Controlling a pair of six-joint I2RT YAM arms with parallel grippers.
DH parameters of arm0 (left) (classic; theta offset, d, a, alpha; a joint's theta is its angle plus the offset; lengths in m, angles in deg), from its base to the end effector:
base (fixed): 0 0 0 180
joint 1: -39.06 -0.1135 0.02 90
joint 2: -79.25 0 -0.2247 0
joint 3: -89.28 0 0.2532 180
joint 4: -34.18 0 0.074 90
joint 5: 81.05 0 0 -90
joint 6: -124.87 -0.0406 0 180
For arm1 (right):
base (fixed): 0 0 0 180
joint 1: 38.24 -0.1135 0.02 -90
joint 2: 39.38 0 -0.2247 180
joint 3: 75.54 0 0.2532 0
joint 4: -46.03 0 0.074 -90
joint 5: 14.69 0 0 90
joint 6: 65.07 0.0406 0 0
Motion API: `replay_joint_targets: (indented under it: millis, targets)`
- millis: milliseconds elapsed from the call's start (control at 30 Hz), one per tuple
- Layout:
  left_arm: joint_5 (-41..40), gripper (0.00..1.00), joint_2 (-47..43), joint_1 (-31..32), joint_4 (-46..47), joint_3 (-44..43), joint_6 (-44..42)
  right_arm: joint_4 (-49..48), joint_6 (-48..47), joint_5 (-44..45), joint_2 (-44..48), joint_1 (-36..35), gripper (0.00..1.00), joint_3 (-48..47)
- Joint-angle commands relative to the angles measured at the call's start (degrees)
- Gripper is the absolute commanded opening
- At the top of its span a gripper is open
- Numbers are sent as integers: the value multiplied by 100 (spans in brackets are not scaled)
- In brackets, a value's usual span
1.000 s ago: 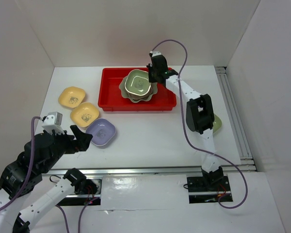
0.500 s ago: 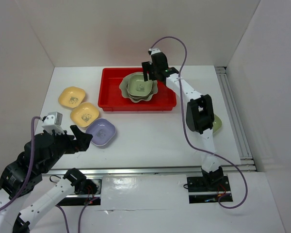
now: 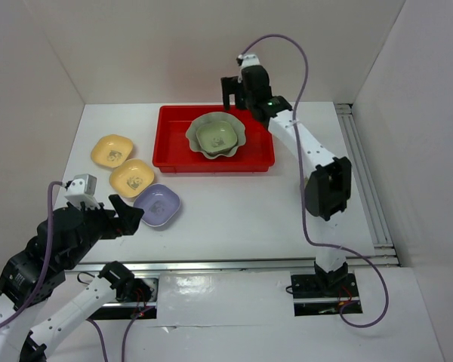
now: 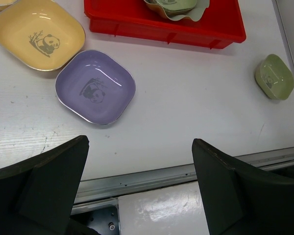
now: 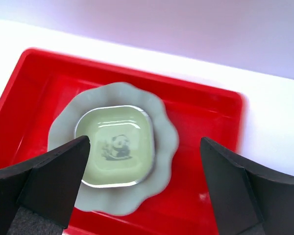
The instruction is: Place the plates into the plastic bin on the countertop
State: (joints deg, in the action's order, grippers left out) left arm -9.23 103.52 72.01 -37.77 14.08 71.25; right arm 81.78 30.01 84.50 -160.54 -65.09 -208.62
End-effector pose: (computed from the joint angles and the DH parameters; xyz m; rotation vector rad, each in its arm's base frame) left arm 0.0739 -0.0328 0.3621 -0.2712 1.9324 -0.5027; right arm 0.4386 0.2148 0.3120 -0.2726 1.9678 0.2022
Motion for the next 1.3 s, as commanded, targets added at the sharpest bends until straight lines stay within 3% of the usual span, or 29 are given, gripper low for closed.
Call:
replay_joint_targets:
  millis: [0, 33, 100, 233, 367, 533, 733, 1033, 1167, 1200, 1267]
  targets:
    - [-63, 100, -107, 27, 208, 6, 9, 412, 1, 1003, 1162, 188, 100, 439]
    - [-63, 100, -159, 27, 208, 6, 9, 658, 202, 1510, 1348, 372, 100, 641]
    - [-63, 100, -160, 27, 208, 6, 9, 1046, 992, 1585, 2022, 654, 100, 1667]
    - [-63, 100, -46, 27, 208, 6, 9, 679, 1757, 2306, 3402, 988, 100, 4182]
    - [-63, 100, 16, 80, 208, 6, 9, 978, 2733, 2220, 4397, 1603, 100, 5439]
    - [-63, 100, 270, 80, 208, 6, 9, 582, 2858, 1526, 5164, 2236, 98, 6828]
    - [-116, 100, 789, 80, 155, 6, 62, -409, 2525, 691, 4332, 2351, 92, 6989]
    - [-274, 100, 1044, 80, 155, 6, 168, -640, 2401, 698, 2626, 2465, 89, 6076]
    - [-327, 100, 1167, 80, 102, 6, 220, -570, 2348, 804, 2238, 2527, 74, 5961]
    - [-327, 100, 1168, 80, 102, 6, 220, -570, 2348, 804, 2168, 2527, 49, 5961]
    - [-327, 100, 1168, 80, 102, 6, 220, -570, 2410, 804, 2167, 2579, 29, 6013]
